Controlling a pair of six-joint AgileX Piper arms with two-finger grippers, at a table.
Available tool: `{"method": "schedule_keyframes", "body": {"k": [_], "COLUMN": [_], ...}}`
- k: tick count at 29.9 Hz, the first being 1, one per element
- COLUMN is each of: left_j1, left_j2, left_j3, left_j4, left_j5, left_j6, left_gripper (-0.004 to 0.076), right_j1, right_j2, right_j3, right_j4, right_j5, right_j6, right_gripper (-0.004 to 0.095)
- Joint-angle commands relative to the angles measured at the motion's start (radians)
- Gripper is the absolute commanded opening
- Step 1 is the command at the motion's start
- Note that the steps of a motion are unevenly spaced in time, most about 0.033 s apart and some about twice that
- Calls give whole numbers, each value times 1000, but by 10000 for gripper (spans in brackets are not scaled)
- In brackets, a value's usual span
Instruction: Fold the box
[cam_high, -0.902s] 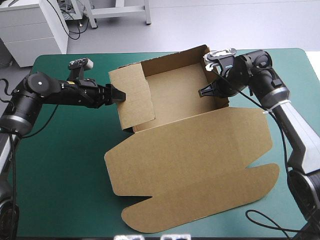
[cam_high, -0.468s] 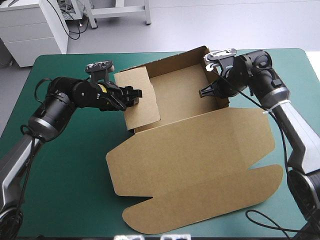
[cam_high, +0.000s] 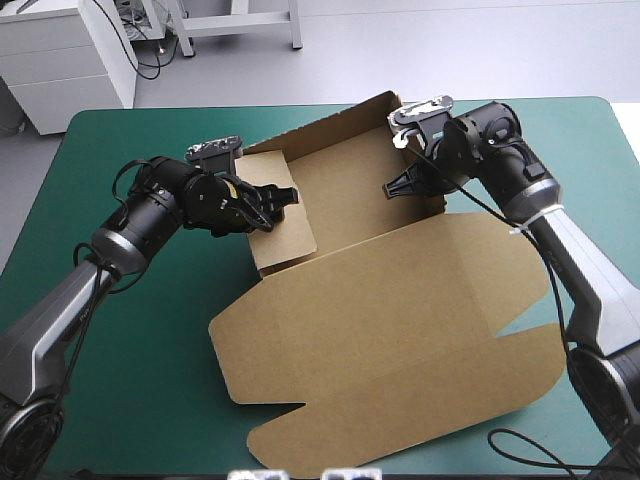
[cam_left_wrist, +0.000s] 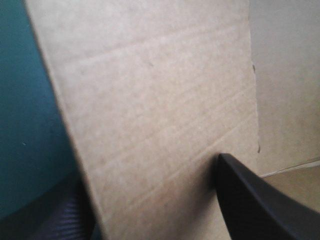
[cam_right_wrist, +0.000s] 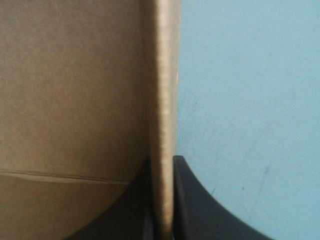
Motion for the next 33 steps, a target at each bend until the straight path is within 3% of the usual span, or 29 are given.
{"method": "schedule_keyframes", "body": {"k": [1,8,11,13,17,25,27,33], "left_j1": [-8,-8,-8,-8,-8,-8,-8,-8], "left_j2": [-33,-33,-33,-35,-37,-37,-37,-35], "left_j3": [-31,-31,-31,-31,-31,-31,-31,-59], "left_j4": [-17,-12,-10,-5,13,40,51,208], "left_j5": [-41,-39,-39,-41,-43,-32,-9,73], "left_j6": [-20,-86,-96,-116,-121,-86,-14,15], "left_gripper": [464,462,408,304,2,-8,-8,-8], "right_j1": [18,20,24,24,24,24,24,22], "right_j2": [-52,-52,-52,-52,-52,-52,-49,-3], "right_j3": [-80,-122,-124,-124,-124,-124,-124,-99], "right_j4": [24,20,12,5,-35,-115,-129,-156], "right_j5": [-62,-34,-23,-13,3,39,62,106], "right_j6": [23,28,28,28,42,80,103,227], "right_gripper": [-8,-8,-8,-8,-8,-8,-10,-10]}}
